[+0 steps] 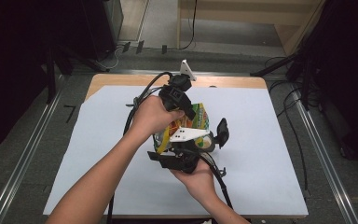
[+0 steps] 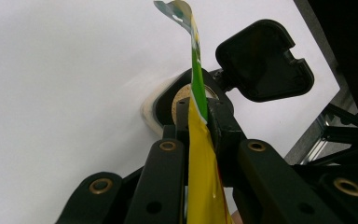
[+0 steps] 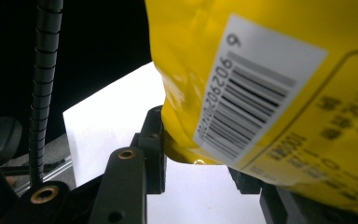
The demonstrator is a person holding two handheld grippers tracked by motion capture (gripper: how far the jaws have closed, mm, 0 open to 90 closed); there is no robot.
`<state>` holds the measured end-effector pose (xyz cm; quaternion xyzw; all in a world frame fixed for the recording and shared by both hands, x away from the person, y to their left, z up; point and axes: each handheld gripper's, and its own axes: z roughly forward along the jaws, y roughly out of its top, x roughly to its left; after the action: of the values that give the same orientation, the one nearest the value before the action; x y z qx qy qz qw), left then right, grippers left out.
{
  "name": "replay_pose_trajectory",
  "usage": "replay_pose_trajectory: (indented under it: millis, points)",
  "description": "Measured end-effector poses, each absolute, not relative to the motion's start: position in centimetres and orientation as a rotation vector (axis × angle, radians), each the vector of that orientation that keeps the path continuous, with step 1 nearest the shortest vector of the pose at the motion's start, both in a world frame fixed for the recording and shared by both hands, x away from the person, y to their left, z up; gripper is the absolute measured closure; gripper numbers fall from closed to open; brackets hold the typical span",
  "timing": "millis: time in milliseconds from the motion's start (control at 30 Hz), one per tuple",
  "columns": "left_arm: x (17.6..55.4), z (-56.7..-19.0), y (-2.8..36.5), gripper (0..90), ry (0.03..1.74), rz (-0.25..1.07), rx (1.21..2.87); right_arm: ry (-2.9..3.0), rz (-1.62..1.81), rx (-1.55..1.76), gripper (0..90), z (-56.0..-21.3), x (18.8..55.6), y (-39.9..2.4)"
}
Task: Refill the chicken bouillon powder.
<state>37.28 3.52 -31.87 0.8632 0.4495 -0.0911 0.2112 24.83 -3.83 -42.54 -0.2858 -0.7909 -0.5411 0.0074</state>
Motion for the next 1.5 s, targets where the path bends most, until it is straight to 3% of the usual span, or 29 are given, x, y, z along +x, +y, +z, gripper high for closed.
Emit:
replay_pose_trajectory:
  millis: [1500]
  points:
    - [37.01, -32.08, 3.83, 83.9, 1.229, -0.275, 2.396, -2.504, -1.697, -0.883, 63.8, -42.79, 24.52, -3.59]
